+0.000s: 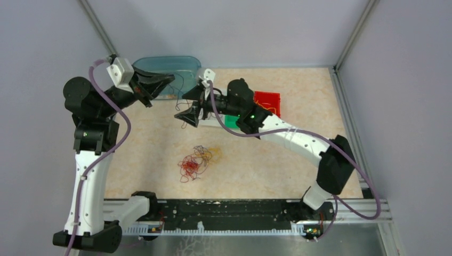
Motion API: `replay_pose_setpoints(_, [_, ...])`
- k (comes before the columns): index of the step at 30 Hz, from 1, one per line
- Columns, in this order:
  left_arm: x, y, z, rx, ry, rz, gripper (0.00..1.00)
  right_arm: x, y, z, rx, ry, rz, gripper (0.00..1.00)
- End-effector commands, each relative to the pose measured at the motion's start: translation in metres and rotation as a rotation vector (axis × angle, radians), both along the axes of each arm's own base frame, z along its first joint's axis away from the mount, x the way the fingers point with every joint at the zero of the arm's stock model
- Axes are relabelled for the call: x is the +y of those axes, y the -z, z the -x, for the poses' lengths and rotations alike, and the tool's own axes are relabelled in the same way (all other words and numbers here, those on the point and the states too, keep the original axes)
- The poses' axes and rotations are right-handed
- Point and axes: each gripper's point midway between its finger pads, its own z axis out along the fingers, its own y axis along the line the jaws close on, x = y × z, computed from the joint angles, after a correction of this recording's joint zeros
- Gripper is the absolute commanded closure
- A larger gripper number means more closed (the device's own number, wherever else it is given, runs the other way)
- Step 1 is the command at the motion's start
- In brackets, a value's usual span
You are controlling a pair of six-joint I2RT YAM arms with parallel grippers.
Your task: Untangle the cables
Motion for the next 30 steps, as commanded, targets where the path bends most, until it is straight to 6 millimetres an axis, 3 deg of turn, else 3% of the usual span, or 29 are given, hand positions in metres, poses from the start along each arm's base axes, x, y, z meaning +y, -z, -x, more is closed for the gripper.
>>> replay_pose_setpoints(1, [-0.006,-0.001,0.016,0.011,0.057,0.001,1.00,0.015,-0.031,-0.014,-0.098,-0.008,-0.047,0.21])
replay_pose_setpoints(3, [-0.006,-0.003,0.020,0.010,0.065,0.004,1.00,0.025,-0.013,-0.028,-0.082,0.024,-0.004,0.25])
replay_pose_setpoints(5, [-0.007,-0.004,0.022,0.011,0.070,0.006,1.00,0.028,-0.007,-0.033,-0.077,0.035,-0.009,0.29])
replay_pose_setpoints(7, [-0.007,-0.003,0.024,0.015,0.074,0.007,1.00,0.029,-0.009,-0.034,-0.069,0.039,-0.039,0.41])
replay_pose_setpoints(8, [-0.007,-0.002,0.023,0.018,0.072,0.008,1.00,0.030,-0.011,-0.035,-0.068,0.045,-0.054,0.52])
replay_pose_setpoints(11, [-0.006,0.002,0.022,0.027,0.060,0.012,0.99,0.025,-0.017,-0.045,-0.071,0.108,-0.096,0.99])
replay_pose_setpoints(14, [0.000,0.006,0.016,0.035,0.006,0.036,0.93,0.010,-0.025,-0.060,-0.061,0.186,-0.153,1.00])
replay_pose_setpoints(15, [0.002,0.009,0.012,0.041,-0.021,0.051,0.86,0.005,-0.027,-0.065,-0.054,0.203,-0.172,1.00])
replay_pose_setpoints(16, [0.005,0.013,0.007,0.052,-0.048,0.064,0.77,0.000,-0.029,-0.071,-0.041,0.218,-0.191,1.00])
replay_pose_setpoints(18, [0.008,0.026,-0.002,0.087,-0.081,0.067,0.49,-0.009,-0.032,-0.080,-0.016,0.235,-0.214,1.00])
replay_pose_setpoints(20, [0.010,0.038,-0.008,0.127,-0.100,0.052,0.40,-0.016,-0.027,-0.090,-0.006,0.257,-0.204,1.00])
replay_pose_setpoints(23, [0.016,0.052,-0.020,0.180,-0.160,0.032,0.15,-0.028,-0.015,-0.113,0.007,0.335,-0.160,1.00])
replay_pose_setpoints(25, [0.023,0.060,-0.028,0.200,-0.216,0.009,0.09,-0.037,-0.004,-0.131,0.026,0.395,-0.125,1.00])
replay_pose_setpoints(30, [0.035,0.071,-0.036,0.199,-0.296,-0.043,0.09,-0.058,0.020,-0.165,0.032,0.509,-0.063,1.00])
